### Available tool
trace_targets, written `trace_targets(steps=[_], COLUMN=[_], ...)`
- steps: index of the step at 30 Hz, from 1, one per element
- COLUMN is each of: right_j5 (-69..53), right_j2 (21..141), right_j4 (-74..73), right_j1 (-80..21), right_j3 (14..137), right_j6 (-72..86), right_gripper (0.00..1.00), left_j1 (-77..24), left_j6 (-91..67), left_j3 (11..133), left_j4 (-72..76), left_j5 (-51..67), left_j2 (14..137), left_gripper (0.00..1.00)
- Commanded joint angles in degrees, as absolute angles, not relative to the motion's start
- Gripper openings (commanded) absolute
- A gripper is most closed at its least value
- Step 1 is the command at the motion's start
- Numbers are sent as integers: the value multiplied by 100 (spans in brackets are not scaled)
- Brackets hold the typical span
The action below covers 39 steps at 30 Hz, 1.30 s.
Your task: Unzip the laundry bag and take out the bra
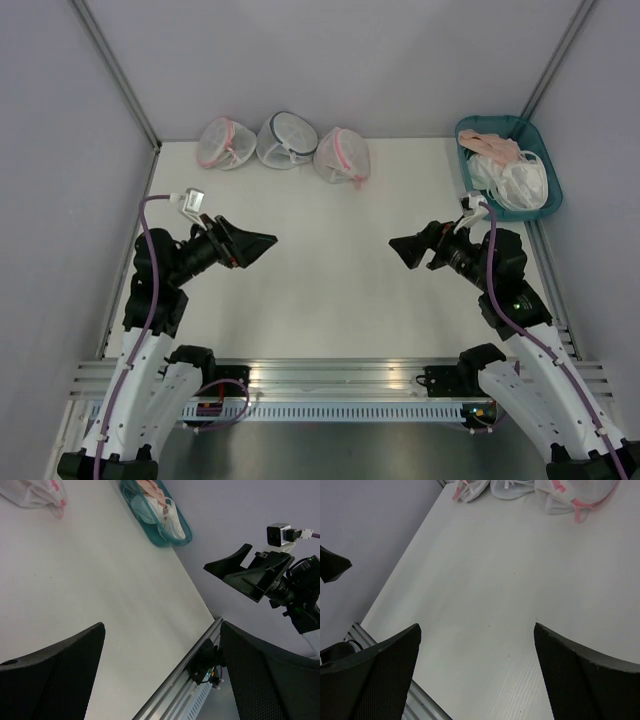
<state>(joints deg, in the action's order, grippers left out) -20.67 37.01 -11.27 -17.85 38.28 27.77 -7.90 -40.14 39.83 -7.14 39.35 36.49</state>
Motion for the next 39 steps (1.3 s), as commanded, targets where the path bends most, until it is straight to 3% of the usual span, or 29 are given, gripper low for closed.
trace_targets(steps=[1,13,20,27,39], right_j5=[-2048,-2022,-2101,-1881,-1617], right_j2=[3674,3446,3402,3182,2804], right_j4=[-958,-756,-694,-1133,-1714], right_j1=[-1802,-1793,-1793,-1802,-1793], right_j3=[3876,3639,3481,3454,3454], right_j6=[2883,2970,3111,2927,2865], right_gripper=[98,98,98,98,98], left_j1=[-809,-817,-1063,-2134,-2803], left_j6=[-3823,-3674,-3454,-3068,-3173], left_j3=[4148,4447,5483,7615,12078], left_j4=[-510,-229,-290,-308,-1519], left_j5=[4008,3536,2173,951,-931], left_j2=[3726,4350,6211,8743,12390], left_gripper=[100,100,99,99,99])
